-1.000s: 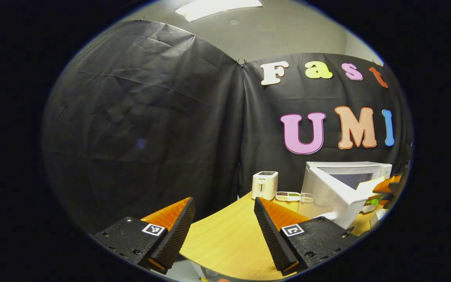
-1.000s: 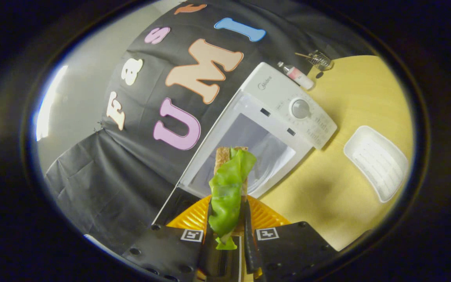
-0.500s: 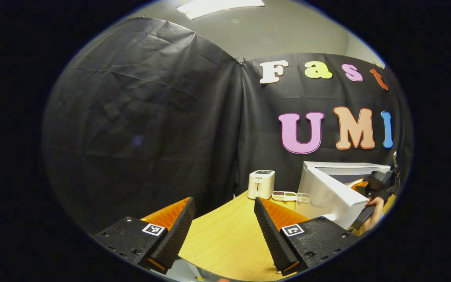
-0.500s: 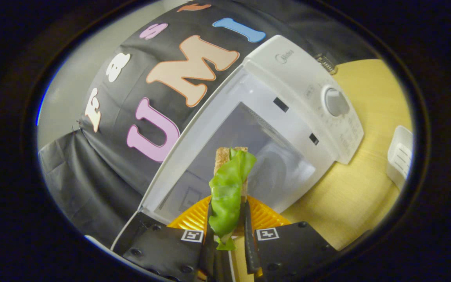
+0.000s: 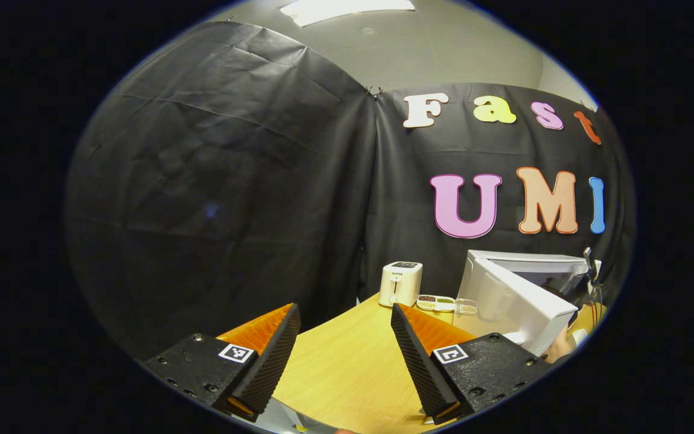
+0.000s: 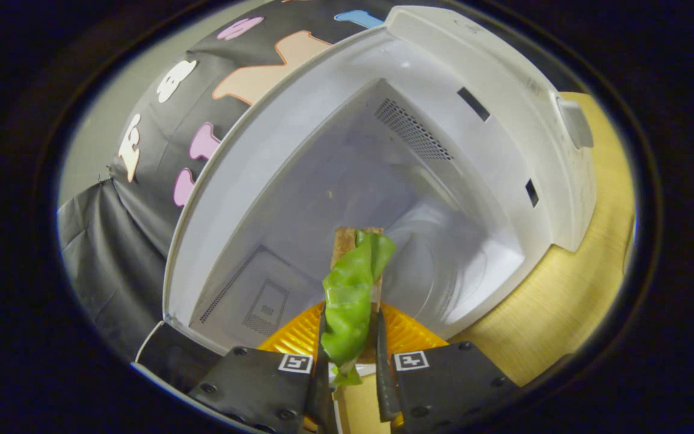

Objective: Open the microwave oven with the left hand, put the food in, and close the microwave oven.

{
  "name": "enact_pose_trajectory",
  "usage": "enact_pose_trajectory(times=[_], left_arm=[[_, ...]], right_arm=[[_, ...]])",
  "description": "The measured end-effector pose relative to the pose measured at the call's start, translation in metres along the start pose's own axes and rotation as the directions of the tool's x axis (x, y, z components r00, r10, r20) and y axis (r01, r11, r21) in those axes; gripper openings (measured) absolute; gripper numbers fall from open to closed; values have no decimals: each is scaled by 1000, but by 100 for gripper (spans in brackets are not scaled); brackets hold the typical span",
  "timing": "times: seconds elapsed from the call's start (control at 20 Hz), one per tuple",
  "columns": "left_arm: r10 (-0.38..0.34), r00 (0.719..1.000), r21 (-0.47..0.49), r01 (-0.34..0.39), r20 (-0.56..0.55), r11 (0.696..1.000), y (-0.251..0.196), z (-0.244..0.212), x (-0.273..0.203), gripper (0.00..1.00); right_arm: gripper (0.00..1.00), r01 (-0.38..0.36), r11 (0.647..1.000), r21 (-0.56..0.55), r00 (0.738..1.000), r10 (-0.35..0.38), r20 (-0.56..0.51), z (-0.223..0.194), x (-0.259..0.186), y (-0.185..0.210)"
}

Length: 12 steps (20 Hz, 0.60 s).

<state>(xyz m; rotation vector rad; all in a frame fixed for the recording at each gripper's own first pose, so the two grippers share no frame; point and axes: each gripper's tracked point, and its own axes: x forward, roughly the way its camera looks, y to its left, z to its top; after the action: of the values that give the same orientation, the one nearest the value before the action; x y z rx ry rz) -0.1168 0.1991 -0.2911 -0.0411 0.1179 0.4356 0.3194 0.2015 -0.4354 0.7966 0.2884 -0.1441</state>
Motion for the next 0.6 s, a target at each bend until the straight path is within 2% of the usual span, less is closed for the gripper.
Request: enact_pose_trajectory(times=[0.05,0.1,0.15,0.3,0.35,0.4,0.5,0.55,0.6], left_arm=[[0,1000,-3,0,-2,1000,0,-1,0,88],[-2,1000,-4,2,-6,1000,-1,-3,1,88],[-3,1000,-4,3,-10,1000,-2,-4,1,88],[-11,1000,-11,11,-18,1000,-5,-7,3,93],[-11,1000,-11,11,-17,1000,-5,-7,2,93],[-10,1000,-11,10,-17,1000,-5,-7,3,88],[-8,1000,-6,8,-15,1000,-4,-6,3,88],[-5,1000,-2,5,-15,1000,-2,-7,2,88],[-1,1000,2,1,-14,1000,-1,-6,2,88]], right_arm=[[27,9,1000,-22,1000,-9,1,1,0,-2],[34,16,999,-42,1000,-16,2,2,3,-5],[34,33,997,-64,999,-32,6,5,5,-7],[48,111,980,-167,994,-108,31,13,10,-24],[73,127,973,-195,992,-124,28,11,11,-29],[83,135,966,-219,991,-130,37,13,11,-31],[91,166,952,-256,986,-154,66,18,11,-36],[98,181,944,-275,983,-163,87,22,10,-37],[99,193,936,-294,980,-168,107,27,9,-38]])
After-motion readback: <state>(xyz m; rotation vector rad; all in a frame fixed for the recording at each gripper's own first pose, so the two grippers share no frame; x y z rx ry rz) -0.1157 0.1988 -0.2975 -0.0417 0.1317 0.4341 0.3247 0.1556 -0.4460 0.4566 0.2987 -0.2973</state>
